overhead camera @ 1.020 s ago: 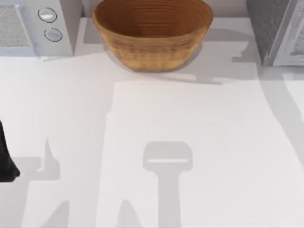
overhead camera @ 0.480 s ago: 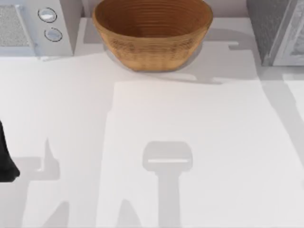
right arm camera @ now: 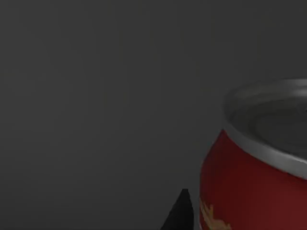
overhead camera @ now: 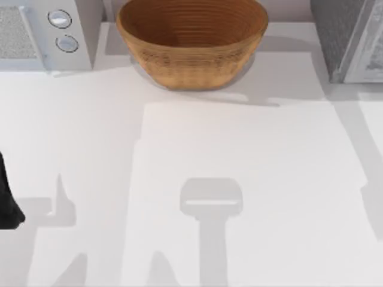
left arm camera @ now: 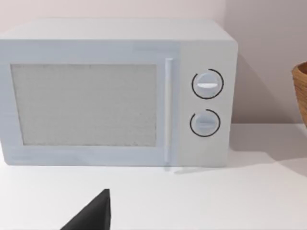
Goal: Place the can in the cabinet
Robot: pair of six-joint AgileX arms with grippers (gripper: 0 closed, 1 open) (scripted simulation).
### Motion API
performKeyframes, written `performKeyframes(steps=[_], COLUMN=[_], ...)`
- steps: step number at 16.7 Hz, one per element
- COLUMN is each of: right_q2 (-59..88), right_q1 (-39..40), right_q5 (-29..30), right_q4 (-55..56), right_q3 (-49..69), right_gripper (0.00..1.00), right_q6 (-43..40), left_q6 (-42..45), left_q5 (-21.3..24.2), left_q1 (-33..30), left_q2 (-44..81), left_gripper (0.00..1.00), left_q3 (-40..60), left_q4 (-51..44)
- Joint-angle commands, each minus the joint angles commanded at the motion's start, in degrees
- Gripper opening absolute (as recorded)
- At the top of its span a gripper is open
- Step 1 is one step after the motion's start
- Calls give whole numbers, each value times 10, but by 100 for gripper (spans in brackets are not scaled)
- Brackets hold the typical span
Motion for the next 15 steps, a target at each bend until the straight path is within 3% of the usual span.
performKeyframes(steps=[9, 15], right_q2=[140, 174], right_q1=[-18, -23], right_q5=[-15, -19], right_q4=[-47, -58], right_q3=[193, 243], right_gripper=[0, 0], right_q6=[0, -2], left_q6=[0, 0], left_q5=[0, 0], left_q1=[0, 0], left_q2=[0, 0], left_gripper=[100, 100], left_q3=[0, 0], left_q4=[0, 0])
